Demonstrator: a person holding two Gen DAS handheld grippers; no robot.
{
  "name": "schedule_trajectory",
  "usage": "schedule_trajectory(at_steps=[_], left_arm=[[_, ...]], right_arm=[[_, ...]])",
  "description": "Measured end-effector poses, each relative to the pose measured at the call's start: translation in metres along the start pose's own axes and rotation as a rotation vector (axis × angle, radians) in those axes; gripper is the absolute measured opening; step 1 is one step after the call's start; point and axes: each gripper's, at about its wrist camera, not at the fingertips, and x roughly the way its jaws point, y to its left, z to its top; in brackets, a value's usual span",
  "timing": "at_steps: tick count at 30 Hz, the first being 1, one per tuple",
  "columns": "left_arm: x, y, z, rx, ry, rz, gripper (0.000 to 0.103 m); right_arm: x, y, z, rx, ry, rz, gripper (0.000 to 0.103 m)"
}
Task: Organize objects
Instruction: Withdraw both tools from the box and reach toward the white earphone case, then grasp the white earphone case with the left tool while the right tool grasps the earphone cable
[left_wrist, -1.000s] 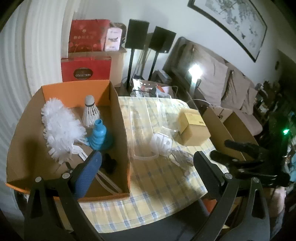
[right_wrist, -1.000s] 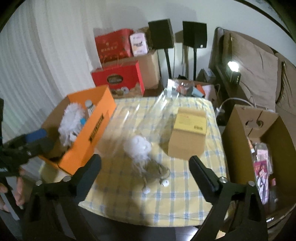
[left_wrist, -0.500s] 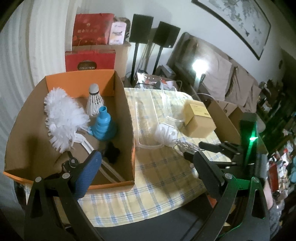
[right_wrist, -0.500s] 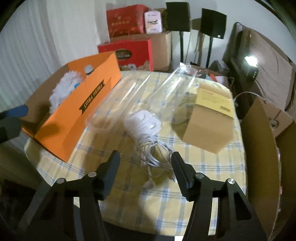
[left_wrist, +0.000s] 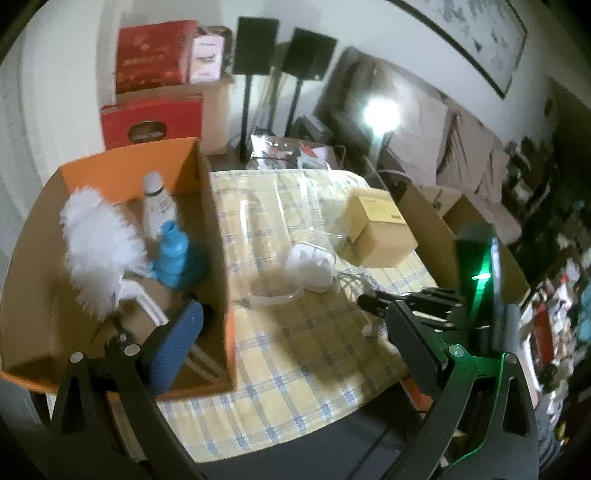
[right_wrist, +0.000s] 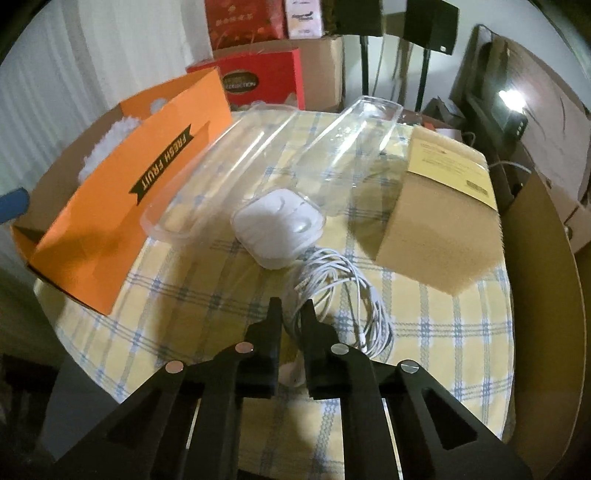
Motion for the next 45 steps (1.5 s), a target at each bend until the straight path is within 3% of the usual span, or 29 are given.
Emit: schedule_trajectory(at_steps=[6, 12, 14, 20, 26, 34, 45], left_arm=[[0.023, -0.023, 0.025, 0.078, 0.076, -0.027, 0.099], [0.053, -0.034, 0.054, 0.076, 0.165, -0.094, 0.098], [0.066, -0.04, 0.061, 0.104, 0.204, -0.108, 0.092], [0.107, -0.055, 0.069, 0.174, 0.337, -0.116, 0.09], [0.147, -0.059, 0.067, 0.208, 0.451, -0.076, 0.089], [0.178, -0.067, 0.061, 0.252, 0.519, 0.005, 0.089], [0.197, -0.064, 0.065, 0.252, 0.545, 0.074, 0.089]], right_arm=[[-0.031, -0.02, 0.0, 0.083, -0.055, 0.048, 0.007], [-0.061, -0.037, -0.004, 0.135, -0.095, 0.073, 0.007], [-0.07, -0.042, -0.006, 0.144, -0.109, 0.068, 0.007], [-0.092, -0.049, -0.013, 0.163, -0.142, 0.077, 0.007], [-0.101, -0.053, -0.015, 0.177, -0.15, 0.085, 0.007], [-0.102, -0.058, -0.017, 0.194, -0.154, 0.092, 0.007], [-0.101, -0.06, -0.016, 0.192, -0.155, 0.095, 0.007]])
